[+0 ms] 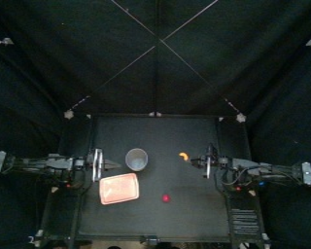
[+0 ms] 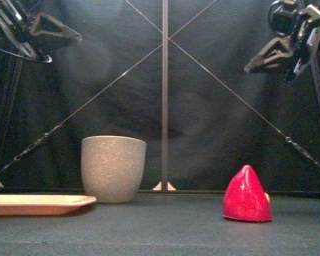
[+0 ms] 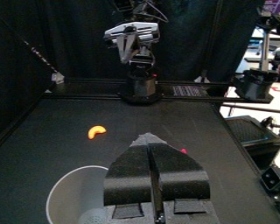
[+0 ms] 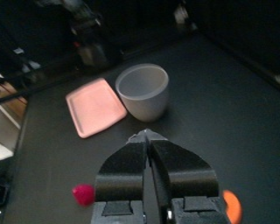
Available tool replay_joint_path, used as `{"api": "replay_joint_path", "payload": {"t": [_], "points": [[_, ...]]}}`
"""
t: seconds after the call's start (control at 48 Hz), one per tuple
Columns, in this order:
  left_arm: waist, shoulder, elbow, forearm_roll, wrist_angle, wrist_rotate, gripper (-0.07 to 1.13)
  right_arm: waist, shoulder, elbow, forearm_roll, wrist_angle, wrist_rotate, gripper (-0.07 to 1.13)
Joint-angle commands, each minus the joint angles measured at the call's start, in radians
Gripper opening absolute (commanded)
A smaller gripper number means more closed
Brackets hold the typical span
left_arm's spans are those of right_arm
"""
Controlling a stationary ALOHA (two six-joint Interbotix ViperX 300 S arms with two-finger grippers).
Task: Pick the tangerine then place it in the grey bowl
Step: Pick the tangerine
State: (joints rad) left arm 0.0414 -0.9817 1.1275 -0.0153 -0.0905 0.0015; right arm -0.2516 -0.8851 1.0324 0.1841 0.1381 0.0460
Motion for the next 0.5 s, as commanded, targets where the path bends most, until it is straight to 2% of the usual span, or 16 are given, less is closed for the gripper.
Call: {"api": "replay_joint_path", "payload": {"t": [0.021, 0.146, 0.229, 0.25, 0.271, 0.333, 0.396, 0.5], "points": [[0.021, -0.003, -0.026, -0.002, -0.003, 0.002, 0.08, -0.120, 0.035, -0.060, 0.012, 0.149, -0.002, 0.14], [0.023, -0.003, -0.025, -0.002, -0.005, 0.002, 0.08, -0.227, 0.064, -0.066, 0.029, 0.201, 0.000, 0.44], [0.025, -0.003, -0.023, -0.002, -0.005, 0.002, 0.08, -0.264, 0.080, -0.063, 0.049, 0.195, 0.000, 0.71], [0.026, -0.003, -0.023, -0.002, -0.005, 0.002, 0.08, -0.273, 0.086, -0.061, 0.057, 0.189, 0.000, 0.81], [0.028, -0.003, -0.023, -0.002, -0.005, 0.002, 0.08, -0.278, 0.089, -0.061, 0.060, 0.186, 0.000, 0.84], [0.031, -0.003, -0.021, -0.002, -0.006, 0.002, 0.08, -0.302, 0.109, -0.055, 0.078, 0.170, -0.002, 1.04], [0.034, -0.003, -0.020, -0.002, -0.009, 0.002, 0.08, -0.318, 0.141, -0.052, 0.091, 0.169, -0.003, 1.09], [0.037, -0.003, -0.017, -0.002, -0.017, 0.002, 0.08, -0.322, 0.235, -0.048, 0.098, 0.175, -0.005, 1.04]]}}
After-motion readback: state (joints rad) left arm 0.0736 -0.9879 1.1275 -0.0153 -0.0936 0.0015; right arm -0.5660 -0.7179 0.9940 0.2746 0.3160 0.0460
